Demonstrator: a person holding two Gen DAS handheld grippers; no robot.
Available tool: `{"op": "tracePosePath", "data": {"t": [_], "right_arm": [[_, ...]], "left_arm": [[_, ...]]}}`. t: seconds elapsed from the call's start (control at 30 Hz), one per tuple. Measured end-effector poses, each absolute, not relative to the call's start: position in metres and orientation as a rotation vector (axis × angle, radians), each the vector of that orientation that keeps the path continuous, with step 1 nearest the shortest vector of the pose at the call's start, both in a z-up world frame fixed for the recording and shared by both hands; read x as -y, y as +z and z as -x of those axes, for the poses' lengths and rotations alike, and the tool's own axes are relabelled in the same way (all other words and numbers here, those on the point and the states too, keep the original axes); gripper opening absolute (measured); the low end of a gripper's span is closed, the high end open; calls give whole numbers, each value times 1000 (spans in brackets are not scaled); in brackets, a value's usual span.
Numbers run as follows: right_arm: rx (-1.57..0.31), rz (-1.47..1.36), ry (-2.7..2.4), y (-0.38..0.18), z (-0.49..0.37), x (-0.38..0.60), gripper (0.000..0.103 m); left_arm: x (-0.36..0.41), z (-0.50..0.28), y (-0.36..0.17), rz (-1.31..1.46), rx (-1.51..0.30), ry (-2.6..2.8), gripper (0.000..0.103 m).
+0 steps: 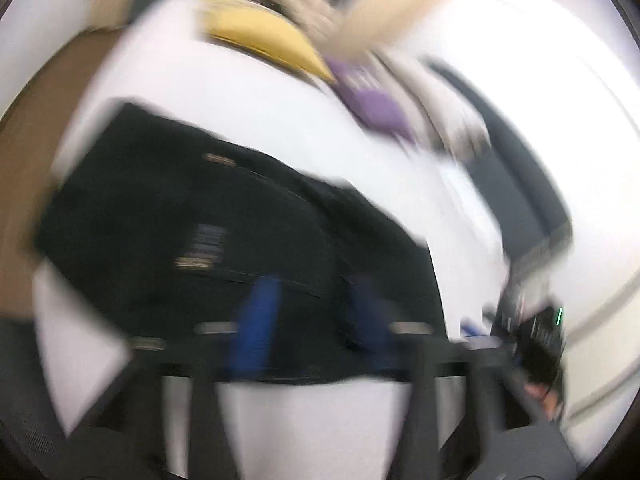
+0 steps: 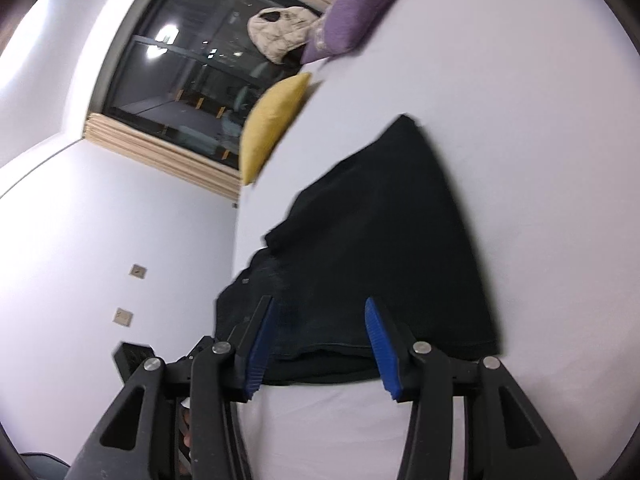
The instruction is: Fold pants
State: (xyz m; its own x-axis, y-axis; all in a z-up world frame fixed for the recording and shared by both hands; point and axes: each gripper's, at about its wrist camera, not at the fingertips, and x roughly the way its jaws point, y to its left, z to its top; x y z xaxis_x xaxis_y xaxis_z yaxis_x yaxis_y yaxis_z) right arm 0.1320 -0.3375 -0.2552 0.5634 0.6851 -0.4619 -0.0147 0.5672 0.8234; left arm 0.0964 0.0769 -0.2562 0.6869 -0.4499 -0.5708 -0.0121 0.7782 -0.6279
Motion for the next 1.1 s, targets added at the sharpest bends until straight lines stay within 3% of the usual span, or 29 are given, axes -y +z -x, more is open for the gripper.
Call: {"op": "tracePosePath", "data": {"t": [0.03, 0.1, 0.23, 0.67, 0.77, 0.93, 1.0, 1.1], "right_arm": [[-889, -876, 497, -257, -137, 324, 52], [-902, -864, 537, -257, -142, 310, 58], [-924, -841, 575, -255, -153, 286, 58], [-966, -774, 632, -242, -156, 252, 58], [-973, -771, 643, -246, -154, 250, 58], [-993, -768, 666, -250, -157, 240, 58], [-1000, -765, 671, -252, -158, 237, 58], [-1006, -764, 677, -253, -157, 235, 58]], "left_arm": [[-104, -84, -259, 728, -735, -199, 91], [-147, -65, -266, 835, -687, -97, 91], [-201, -50, -293, 963, -701, 1, 91], [-214, -83, -354, 1132, -749, -90, 89], [-216, -85, -361, 1163, -728, -89, 81], [-216, -96, -361, 1175, -705, -111, 48], [-214, -102, -364, 1179, -712, -108, 47], [-212, -101, -364, 1195, -710, -106, 35]]}}
